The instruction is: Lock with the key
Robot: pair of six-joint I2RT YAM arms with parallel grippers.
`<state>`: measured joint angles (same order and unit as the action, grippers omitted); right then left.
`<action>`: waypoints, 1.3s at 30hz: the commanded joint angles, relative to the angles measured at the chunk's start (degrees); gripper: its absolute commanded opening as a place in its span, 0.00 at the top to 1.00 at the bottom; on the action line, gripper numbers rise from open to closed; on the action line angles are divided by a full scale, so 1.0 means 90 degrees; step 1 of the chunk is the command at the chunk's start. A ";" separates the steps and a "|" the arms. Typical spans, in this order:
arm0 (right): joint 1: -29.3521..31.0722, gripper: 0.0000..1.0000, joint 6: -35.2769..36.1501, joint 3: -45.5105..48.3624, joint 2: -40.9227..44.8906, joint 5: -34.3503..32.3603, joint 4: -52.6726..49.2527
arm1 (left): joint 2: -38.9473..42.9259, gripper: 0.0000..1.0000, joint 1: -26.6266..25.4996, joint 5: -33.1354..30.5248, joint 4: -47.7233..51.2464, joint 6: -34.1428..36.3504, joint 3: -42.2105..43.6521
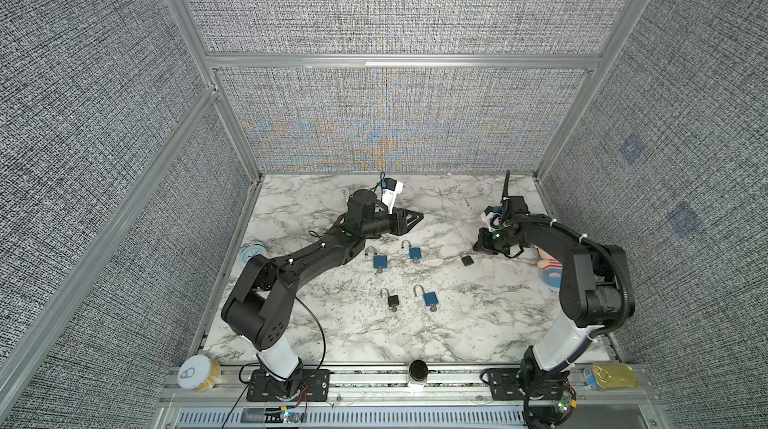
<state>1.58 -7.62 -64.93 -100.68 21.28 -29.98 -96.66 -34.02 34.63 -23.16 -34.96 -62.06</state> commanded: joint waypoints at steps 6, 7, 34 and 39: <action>0.0076 1.00 0.0116 0.0061 -0.0062 -0.0289 -0.0101 | -0.0002 0.66 0.0010 0.0087 -0.0200 -0.0097 -0.0035; 0.0083 1.00 0.0111 0.0056 -0.0087 -0.0316 -0.0108 | -0.0012 0.66 0.0012 0.0088 -0.0191 -0.0100 -0.0028; 0.0272 0.82 0.0164 -0.0144 -0.0325 -0.0821 -0.0576 | -0.0214 0.66 0.0019 0.0214 -0.0035 -0.0091 -0.0116; 0.0283 0.81 0.0123 -0.0192 -0.0153 -0.0864 -0.0667 | -0.0150 0.66 0.0015 0.0142 0.0007 -0.0080 -0.0097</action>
<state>4.03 -6.37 -66.02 -102.94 14.11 -34.41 -98.48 -33.98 35.97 -23.38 -36.45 -62.78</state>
